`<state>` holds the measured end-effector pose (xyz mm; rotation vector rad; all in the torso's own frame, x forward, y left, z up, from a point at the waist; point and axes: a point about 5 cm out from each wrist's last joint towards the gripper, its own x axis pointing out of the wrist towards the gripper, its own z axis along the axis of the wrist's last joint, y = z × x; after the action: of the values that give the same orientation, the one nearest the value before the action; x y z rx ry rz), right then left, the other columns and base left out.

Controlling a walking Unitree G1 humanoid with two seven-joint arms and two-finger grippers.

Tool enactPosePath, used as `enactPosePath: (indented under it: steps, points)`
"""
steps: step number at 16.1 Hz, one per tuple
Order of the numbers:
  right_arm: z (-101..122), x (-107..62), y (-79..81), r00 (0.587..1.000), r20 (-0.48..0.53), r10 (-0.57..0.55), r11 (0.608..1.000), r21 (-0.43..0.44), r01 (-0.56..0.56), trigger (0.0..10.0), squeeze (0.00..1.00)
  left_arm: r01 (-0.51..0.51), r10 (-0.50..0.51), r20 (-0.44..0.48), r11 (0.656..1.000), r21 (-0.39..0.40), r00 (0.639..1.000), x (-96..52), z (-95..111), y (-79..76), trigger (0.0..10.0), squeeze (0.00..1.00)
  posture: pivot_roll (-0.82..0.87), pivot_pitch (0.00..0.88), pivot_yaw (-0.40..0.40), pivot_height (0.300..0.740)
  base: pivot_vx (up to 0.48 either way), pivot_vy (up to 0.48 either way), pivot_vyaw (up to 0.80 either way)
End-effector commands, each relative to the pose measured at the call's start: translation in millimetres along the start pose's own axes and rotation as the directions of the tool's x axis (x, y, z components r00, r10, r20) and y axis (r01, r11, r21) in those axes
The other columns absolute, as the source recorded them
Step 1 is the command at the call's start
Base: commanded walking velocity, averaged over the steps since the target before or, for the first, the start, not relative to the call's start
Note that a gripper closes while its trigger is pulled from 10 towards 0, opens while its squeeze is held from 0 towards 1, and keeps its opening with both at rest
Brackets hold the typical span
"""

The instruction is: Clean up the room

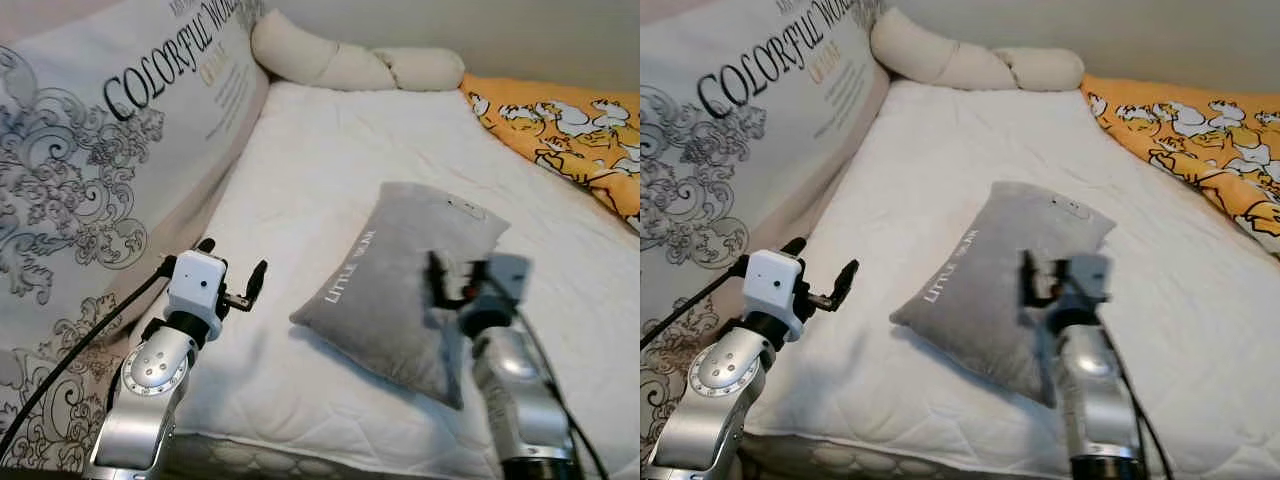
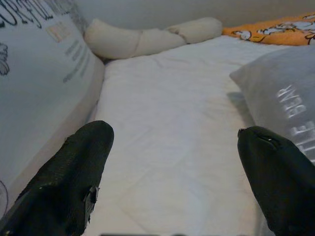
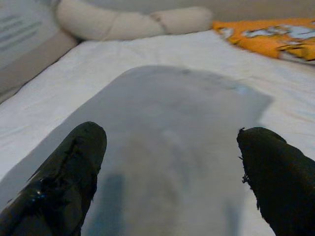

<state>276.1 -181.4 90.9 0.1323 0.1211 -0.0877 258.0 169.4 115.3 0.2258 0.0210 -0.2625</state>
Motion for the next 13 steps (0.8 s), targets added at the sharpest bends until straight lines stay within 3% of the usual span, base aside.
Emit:
enactPosePath:
  steps: [1, 4, 7, 9, 11, 13]
  points:
    - [0.8, 2.8, -5.0, 1.000, -0.013, -0.021, 1.000, 0.023, 0.021, 10.0, 1.00, 0.028, -0.028, -0.013, 1.000, 0.002, 1.000, 1.9, -1.4, -4.0, 10.0, 0.00, 0.07, 0.000, -0.013, 0.740, 0.000, 0.000, 0.00]
    - [-1.7, 11.9, -17.5, 0.996, -0.084, -0.035, 0.995, 0.095, 0.043, 10.0, 1.00, 0.112, -0.112, -0.041, 0.994, 0.006, 0.993, 14.5, -6.6, -7.9, 10.0, 0.00, 0.06, 0.000, -0.019, 0.740, 0.000, 0.000, 0.00]
    - [-7.7, 18.7, -40.9, 0.987, -0.148, -0.059, 0.973, 0.213, 0.090, 10.0, 1.00, 0.186, -0.189, -0.057, 0.982, -0.042, 0.980, 47.9, -8.9, -10.3, 10.0, 0.00, 0.04, 0.000, -0.021, 0.740, 0.000, 0.000, 0.00]
    - [-10.2, 19.8, -55.6, 0.986, -0.157, -0.063, 0.938, 0.327, 0.112, 10.0, 1.00, 0.262, -0.269, -0.074, 0.961, -0.091, 0.960, 71.8, -10.7, -20.8, 10.0, 0.00, 0.02, 0.000, -0.006, 0.740, 0.000, 0.000, 0.00]
    - [-13.2, 18.4, -65.0, 0.985, -0.158, -0.062, 0.907, 0.404, 0.122, 10.0, 1.00, 0.299, -0.314, -0.085, 0.942, -0.155, 0.946, 86.8, -11.4, -29.9, 10.0, 0.00, 0.00, 0.008, 0.007, 0.740, 0.000, 0.000, 0.00]
    - [-23.5, 11.8, -78.2, 0.985, -0.164, -0.058, 0.864, 0.486, 0.132, 10.0, 1.00, 0.321, -0.359, -0.085, 0.901, -0.293, 0.929, 103.1, -11.8, -46.9, 10.0, 0.00, -0.04, 0.031, 0.033, 0.740, 0.000, 0.000, 0.00]
